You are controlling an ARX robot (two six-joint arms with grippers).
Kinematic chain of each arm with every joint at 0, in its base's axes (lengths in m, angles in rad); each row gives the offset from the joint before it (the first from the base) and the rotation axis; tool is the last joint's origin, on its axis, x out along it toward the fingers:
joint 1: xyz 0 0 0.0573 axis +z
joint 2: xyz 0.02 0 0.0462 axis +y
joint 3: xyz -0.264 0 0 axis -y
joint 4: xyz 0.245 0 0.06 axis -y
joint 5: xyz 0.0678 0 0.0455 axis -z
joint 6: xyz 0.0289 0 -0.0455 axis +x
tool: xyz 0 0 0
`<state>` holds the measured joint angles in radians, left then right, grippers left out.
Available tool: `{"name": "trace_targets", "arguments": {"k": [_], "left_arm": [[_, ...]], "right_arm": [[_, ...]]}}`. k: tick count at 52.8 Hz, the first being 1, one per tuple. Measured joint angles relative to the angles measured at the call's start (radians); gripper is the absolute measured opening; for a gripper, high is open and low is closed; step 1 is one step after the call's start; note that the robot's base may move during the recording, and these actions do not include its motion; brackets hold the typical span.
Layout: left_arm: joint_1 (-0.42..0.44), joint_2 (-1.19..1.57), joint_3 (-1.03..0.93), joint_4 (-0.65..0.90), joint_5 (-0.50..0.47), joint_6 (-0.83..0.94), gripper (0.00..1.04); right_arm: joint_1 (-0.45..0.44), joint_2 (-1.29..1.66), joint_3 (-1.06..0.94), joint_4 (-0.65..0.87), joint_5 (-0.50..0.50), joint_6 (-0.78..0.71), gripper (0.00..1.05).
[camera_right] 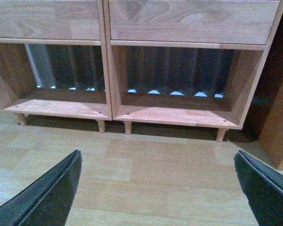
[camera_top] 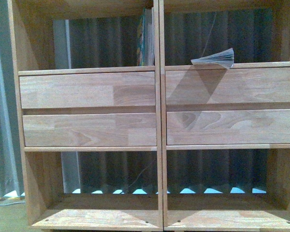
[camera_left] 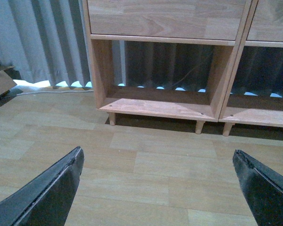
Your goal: Organize books on shelf
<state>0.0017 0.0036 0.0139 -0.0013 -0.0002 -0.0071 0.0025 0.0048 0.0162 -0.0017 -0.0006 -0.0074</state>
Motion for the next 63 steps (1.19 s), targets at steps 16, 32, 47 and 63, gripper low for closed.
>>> {"name": "trace_targets", "arguments": {"k": [16, 32, 47, 63], "left_arm": [[0.000, 0.000, 0.000, 0.000, 0.000, 0.000, 0.97], [0.000, 0.000, 0.000, 0.000, 0.001, 0.000, 0.97], [0.000, 0.000, 0.000, 0.000, 0.000, 0.000, 0.97], [0.000, 0.000, 0.000, 0.000, 0.000, 0.000, 0.97]], "right_arm": [[0.000, 0.000, 0.000, 0.000, 0.000, 0.000, 0.98], [0.000, 0.000, 0.000, 0.000, 0.000, 0.000, 0.98], [0.000, 0.000, 0.000, 0.000, 0.000, 0.000, 0.98], [0.000, 0.000, 0.000, 0.000, 0.001, 0.000, 0.98]]}}
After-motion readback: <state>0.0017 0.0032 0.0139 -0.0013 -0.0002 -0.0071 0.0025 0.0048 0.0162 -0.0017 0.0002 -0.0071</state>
